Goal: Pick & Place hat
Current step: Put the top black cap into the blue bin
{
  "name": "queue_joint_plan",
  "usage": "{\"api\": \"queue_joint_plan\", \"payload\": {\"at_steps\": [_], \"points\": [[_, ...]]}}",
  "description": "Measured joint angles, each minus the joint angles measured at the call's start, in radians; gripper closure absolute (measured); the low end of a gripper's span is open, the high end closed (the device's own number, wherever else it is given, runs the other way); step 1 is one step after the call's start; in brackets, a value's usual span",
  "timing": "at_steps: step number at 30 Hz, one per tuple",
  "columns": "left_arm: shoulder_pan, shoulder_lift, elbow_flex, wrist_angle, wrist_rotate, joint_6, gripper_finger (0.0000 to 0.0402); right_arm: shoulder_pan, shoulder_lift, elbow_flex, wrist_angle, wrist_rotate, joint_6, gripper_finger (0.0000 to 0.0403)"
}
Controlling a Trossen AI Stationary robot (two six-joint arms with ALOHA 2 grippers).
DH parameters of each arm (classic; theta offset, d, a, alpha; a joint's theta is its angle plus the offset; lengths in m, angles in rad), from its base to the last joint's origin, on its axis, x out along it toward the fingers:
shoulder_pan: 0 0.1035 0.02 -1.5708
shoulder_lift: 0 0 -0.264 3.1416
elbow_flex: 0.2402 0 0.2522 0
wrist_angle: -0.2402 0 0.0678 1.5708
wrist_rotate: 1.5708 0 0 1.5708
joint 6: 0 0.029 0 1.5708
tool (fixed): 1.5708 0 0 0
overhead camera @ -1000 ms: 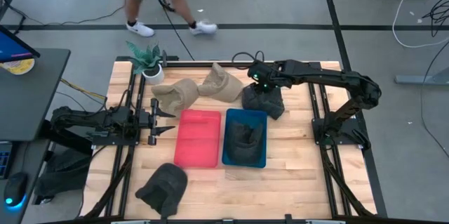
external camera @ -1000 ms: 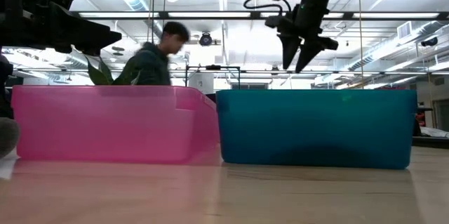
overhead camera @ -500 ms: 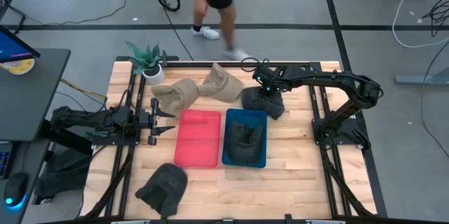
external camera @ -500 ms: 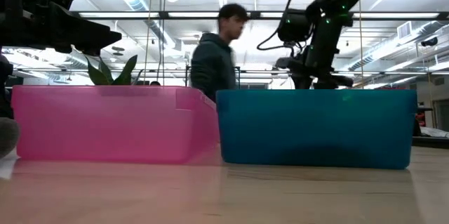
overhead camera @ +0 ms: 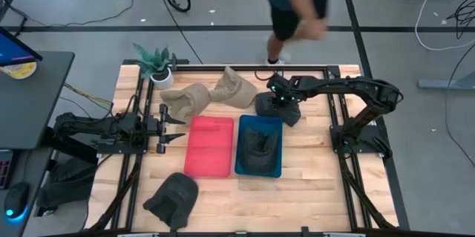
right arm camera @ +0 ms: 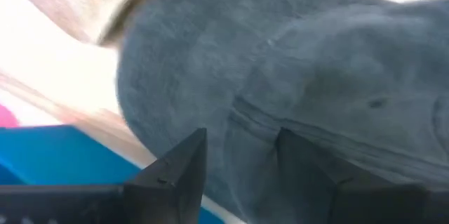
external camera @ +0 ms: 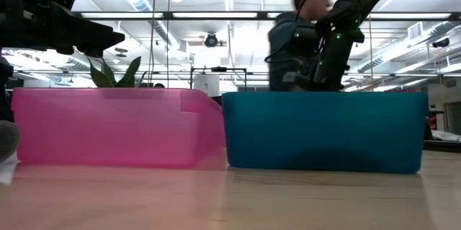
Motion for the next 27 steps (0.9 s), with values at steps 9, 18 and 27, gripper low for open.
{"api": "queue_joint_plan", "payload": {"at_steps": [9, 18, 27], "points": [[0.0, 0.0, 0.0, 0.0, 0.0, 0.0, 0.0209, 0.0, 0.07, 0.002, 0.067, 0.0, -0.081, 0.0241], [0.0, 0.0, 0.0, 0.0, 0.0, 0.0, 0.0209, -0.003, 0.072, 0.002, 0.074, -0.004, -0.177, 0.039], [0.0, 0.0, 0.0, 0.0, 0.0, 0.0, 0.0209, -0.004, 0.026, 0.021, 0.066, 0.009, -0.249, 0.0397]]}}
